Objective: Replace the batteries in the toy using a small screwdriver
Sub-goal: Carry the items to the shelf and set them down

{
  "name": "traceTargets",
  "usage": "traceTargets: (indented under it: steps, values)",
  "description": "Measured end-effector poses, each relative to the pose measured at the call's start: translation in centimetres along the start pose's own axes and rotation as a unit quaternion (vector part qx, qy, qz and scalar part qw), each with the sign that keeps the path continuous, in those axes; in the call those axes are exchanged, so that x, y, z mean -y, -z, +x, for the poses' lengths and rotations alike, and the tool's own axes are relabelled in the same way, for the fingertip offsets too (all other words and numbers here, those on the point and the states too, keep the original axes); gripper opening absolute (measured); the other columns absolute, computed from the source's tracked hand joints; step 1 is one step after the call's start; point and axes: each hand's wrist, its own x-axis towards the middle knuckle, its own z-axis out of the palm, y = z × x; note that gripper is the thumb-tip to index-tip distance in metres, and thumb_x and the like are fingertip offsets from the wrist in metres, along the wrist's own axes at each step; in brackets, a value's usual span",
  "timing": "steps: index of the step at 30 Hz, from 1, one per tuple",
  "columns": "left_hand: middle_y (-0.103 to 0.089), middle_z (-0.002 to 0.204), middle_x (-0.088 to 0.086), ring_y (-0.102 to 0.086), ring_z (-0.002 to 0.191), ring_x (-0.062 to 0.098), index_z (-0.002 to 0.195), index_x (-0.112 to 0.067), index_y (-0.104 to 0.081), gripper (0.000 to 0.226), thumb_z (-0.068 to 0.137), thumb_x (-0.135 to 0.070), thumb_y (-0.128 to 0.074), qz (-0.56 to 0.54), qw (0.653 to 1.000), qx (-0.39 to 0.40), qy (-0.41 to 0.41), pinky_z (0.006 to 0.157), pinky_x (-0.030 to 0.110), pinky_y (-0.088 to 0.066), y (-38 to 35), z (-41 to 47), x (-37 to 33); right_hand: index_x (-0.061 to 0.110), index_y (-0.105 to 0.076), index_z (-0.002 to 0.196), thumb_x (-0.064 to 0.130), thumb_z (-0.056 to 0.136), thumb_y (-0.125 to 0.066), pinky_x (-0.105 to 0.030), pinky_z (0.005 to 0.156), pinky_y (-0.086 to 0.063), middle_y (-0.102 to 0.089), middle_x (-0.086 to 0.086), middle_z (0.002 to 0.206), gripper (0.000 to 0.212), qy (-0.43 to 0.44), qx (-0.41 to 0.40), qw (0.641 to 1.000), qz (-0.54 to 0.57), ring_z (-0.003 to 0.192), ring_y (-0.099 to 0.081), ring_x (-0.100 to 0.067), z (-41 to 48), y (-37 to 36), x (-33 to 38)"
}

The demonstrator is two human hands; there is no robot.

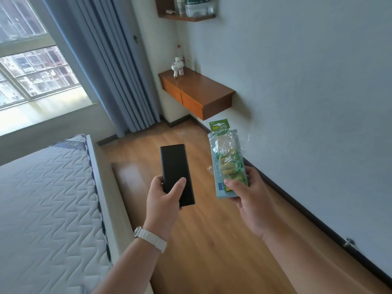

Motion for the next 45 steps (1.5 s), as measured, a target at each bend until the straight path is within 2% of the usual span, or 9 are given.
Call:
traceTargets:
  steps: [5,9,17,21,24,33,36,40,45]
  values:
    - [-0.067,0.097,0.011,-0.067,0.074,0.018,0.112,-0.011,-0.056,0.024,0.093,-0.018,-0.069,-0.036,0.999,-0.013,0.002,0.044,0.016,-0.046,0.6,3.7,-0.1,0.015,-0.057,0.116,0.023,0.071,-0.074,-0.05,0.095,-0.053,-0.07,-0.011,0.11,0.049,-0.007,0.016,1.0,-0.007,0.104,-0.069,-0.028,3.8,-1.9,-0.2]
    - [-0.069,0.098,0.01,-0.069,0.078,0.021,0.108,-0.017,-0.057,0.022,0.092,-0.024,-0.071,-0.024,1.0,-0.004,0.004,0.047,0.019,-0.047,1.3,8.8,0.9,0.013,-0.055,0.117,0.021,0.072,-0.073,-0.051,0.095,-0.054,-0.066,-0.017,0.117,0.05,-0.01,0.007,1.0,-0.01,0.107,-0.068,-0.032,7.6,-3.9,-0.8]
    - [-0.069,0.1,0.006,-0.071,0.089,0.024,0.105,-0.023,-0.056,0.019,0.092,-0.028,-0.07,-0.025,0.998,0.056,0.016,0.059,0.03,-0.053,4.5,24.4,1.0,0.014,-0.056,0.116,0.034,0.058,-0.081,-0.039,0.084,-0.054,-0.067,-0.015,0.115,0.066,0.0,-0.037,0.999,-0.018,0.102,-0.07,-0.026,19.0,-11.5,-2.3]
    - [-0.07,0.1,0.006,-0.071,0.088,0.024,0.107,-0.021,-0.057,0.021,0.092,-0.029,-0.07,-0.039,0.997,0.059,0.013,0.057,0.029,-0.051,7.5,32.6,-0.2,0.013,-0.056,0.116,0.034,0.057,-0.081,-0.041,0.086,-0.056,-0.069,-0.011,0.111,0.068,0.008,-0.034,0.999,-0.031,0.102,-0.07,-0.026,24.6,-16.5,-2.1]
    - [-0.069,0.099,0.006,-0.069,0.083,0.021,0.106,-0.02,-0.057,0.021,0.092,-0.028,-0.07,-0.054,0.997,0.053,0.011,0.054,0.028,-0.048,9.1,37.4,-1.1,0.013,-0.055,0.116,0.034,0.058,-0.08,-0.042,0.089,-0.056,-0.073,-0.003,0.103,0.067,0.016,-0.025,0.999,-0.04,0.101,-0.071,-0.023,28.3,-19.9,-1.9]
    - [-0.07,0.098,0.004,-0.07,0.085,0.022,0.106,-0.022,-0.057,0.02,0.092,-0.027,-0.07,-0.047,0.999,0.022,0.006,0.052,0.024,-0.048,11.4,48.2,-2.8,0.016,-0.055,0.118,0.038,0.058,-0.081,-0.043,0.089,-0.056,-0.065,-0.013,0.117,0.069,0.001,0.003,0.998,-0.055,0.105,-0.07,-0.025,39.8,-26.7,-3.2]
    - [-0.07,0.099,0.005,-0.07,0.085,0.022,0.107,-0.021,-0.057,0.02,0.092,-0.027,-0.07,-0.035,0.999,0.01,0.015,0.052,0.024,-0.048,11.0,51.6,-2.8,0.015,-0.054,0.12,0.037,0.058,-0.081,-0.039,0.085,-0.056,-0.065,-0.013,0.117,0.07,-0.011,0.017,0.999,-0.047,0.104,-0.07,-0.024,43.9,-27.4,-4.0]
    - [-0.07,0.1,0.006,-0.07,0.085,0.02,0.109,-0.019,-0.057,0.021,0.093,-0.026,-0.07,-0.026,0.999,-0.009,0.02,0.051,0.021,-0.049,9.6,57.0,-3.2,0.016,-0.054,0.121,0.03,0.064,-0.079,-0.045,0.091,-0.057,-0.066,-0.014,0.118,0.063,-0.024,0.027,0.999,-0.032,0.104,-0.07,-0.025,51.1,-27.9,-4.6]
    - [-0.069,0.101,0.007,-0.071,0.087,0.022,0.109,-0.018,-0.057,0.021,0.093,-0.023,-0.07,-0.018,0.998,-0.043,0.032,0.052,0.021,-0.051,6.3,65.1,-4.8,0.015,-0.053,0.12,0.026,0.069,-0.076,-0.043,0.089,-0.057,-0.066,-0.015,0.119,0.057,-0.03,0.047,0.998,-0.02,0.105,-0.069,-0.028,61.2,-28.0,-3.8]
